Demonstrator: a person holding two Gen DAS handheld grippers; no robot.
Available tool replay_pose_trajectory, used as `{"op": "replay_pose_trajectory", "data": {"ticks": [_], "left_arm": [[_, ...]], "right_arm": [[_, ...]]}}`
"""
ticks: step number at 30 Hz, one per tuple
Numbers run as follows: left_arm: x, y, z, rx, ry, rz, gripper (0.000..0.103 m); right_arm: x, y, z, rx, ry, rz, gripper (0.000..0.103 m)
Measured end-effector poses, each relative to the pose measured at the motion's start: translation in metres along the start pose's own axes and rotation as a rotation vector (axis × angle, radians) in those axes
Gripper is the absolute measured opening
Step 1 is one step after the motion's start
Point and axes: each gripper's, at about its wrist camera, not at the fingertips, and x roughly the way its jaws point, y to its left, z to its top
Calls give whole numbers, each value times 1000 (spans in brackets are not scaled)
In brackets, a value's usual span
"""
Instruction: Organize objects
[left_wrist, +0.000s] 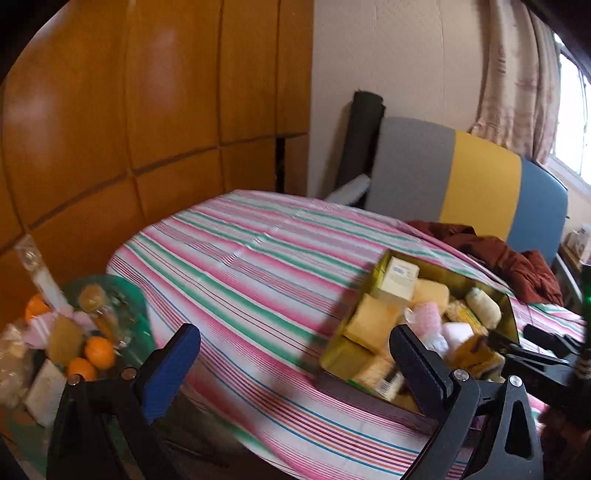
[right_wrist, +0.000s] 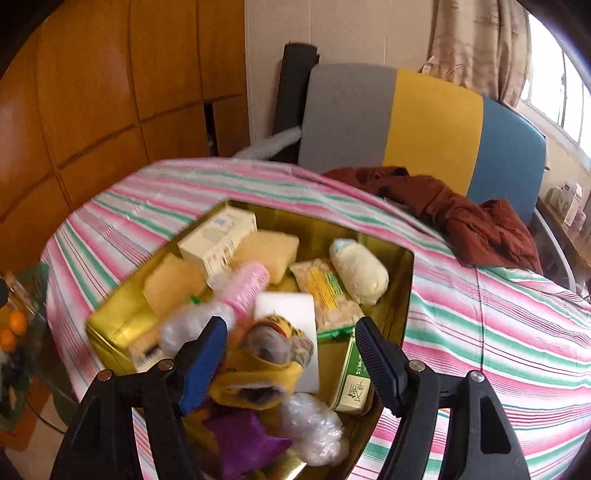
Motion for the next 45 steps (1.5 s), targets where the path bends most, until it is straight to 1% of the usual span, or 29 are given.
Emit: {"op": "replay_pose_trajectory", "data": {"ticks": [2,6,9,11,13,15,18,19,21,23,24,25,27,28,32,33,35,39,42,45], "left_arm": [[-9,5,4,5,-32,-7,103],[-25,14,10,-8,-61,46,103],[-32,20,11,-29,-51,58,103],[-33,22,11,-41,-25,69,103],[-32,24,8,-61,13,45,103],[-30,27,4,-78,63,39,103],[-28,29,1,-87,100,36,103],[-29,30,0,-88,105,35,103],[-32,32,1,-81,110,55,103],[-40,37,3,-55,102,77,103],[-45,41,3,-39,85,102,103],[-48,43,3,-29,72,121,103],[-51,50,3,-19,63,168,103],[-51,52,4,-20,70,173,103],[-43,63,5,-61,115,144,103],[-38,64,4,-71,137,137,103],[-30,63,2,-77,175,119,103],[-15,53,-2,-73,241,103,103],[-13,46,-1,-58,266,86,103],[-18,44,2,-48,242,73,103]], "right_arm": [[-9,3,2,15,-23,-1,73],[-22,4,2,46,-75,11,73],[-20,4,5,50,-58,0,73],[-20,2,6,71,-55,6,73],[-20,-1,6,88,-50,26,73],[-24,-1,6,89,-61,20,73],[-29,-8,8,131,-82,64,74],[-29,-8,9,122,-84,49,74],[-28,-7,10,103,-90,-22,74],[-30,-15,12,152,-116,-27,74],[-34,-20,15,190,-139,-35,74],[-35,-23,17,210,-148,-47,77],[-29,-23,26,211,-118,-66,78],[-27,-21,29,203,-100,-67,78],[-31,-9,32,173,-99,-35,79],[-33,-3,31,157,-94,-22,79],[-36,7,28,137,-71,-9,79],[-42,23,18,153,-15,26,79],[-45,33,14,152,25,5,79],[-47,40,14,164,64,-43,79]]}}
